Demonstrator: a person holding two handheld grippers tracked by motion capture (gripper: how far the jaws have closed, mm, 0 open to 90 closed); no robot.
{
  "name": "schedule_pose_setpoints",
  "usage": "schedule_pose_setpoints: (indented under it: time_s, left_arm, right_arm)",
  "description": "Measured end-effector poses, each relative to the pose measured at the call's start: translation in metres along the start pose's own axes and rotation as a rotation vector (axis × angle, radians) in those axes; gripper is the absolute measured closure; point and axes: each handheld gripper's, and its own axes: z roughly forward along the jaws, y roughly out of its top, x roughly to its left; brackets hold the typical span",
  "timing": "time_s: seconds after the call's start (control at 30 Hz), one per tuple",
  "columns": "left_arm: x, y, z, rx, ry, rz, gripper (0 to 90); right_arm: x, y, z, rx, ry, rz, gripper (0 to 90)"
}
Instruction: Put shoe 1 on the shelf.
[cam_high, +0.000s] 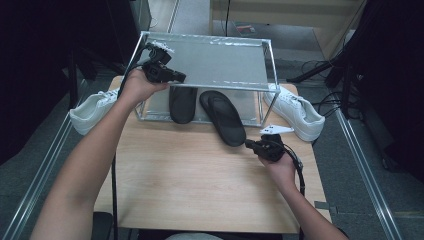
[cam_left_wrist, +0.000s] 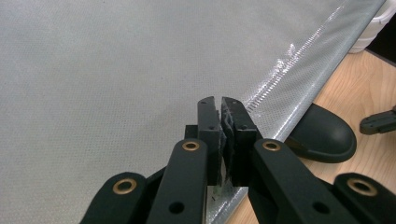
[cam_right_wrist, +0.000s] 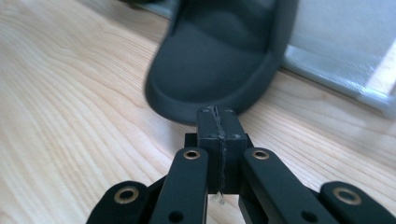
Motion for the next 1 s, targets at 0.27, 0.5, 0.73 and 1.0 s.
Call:
schedule_pose_setpoints:
  time_s: [0.27,0.5,0.73,1.0]
  left_arm:
    - [0.0,-0.001,0.0,-0.01,-0.003,-0.005,87.1]
    - [0.002,-0.004,0.0,-0.032,-0.011,-0.023,87.1]
    - [0.002,-0.004,0.0,-0.033,-0.011,-0.029,87.1]
    - [0.002,-0.004,0.0,-0.034,-0.013,-0.03,87.1]
  right_arm:
    - [-0.006,0.0,0.009,0.017,-0.015,0.032,90.0]
    - [-0.003,0.003,0.016,0.01,-0.015,0.041,90.0]
    - [0.002,0.008,0.027,0.002,-0.009,0.054,90.0]
    - [0.006,0.019,0.046,-0.002,-0.004,0.056,90.0]
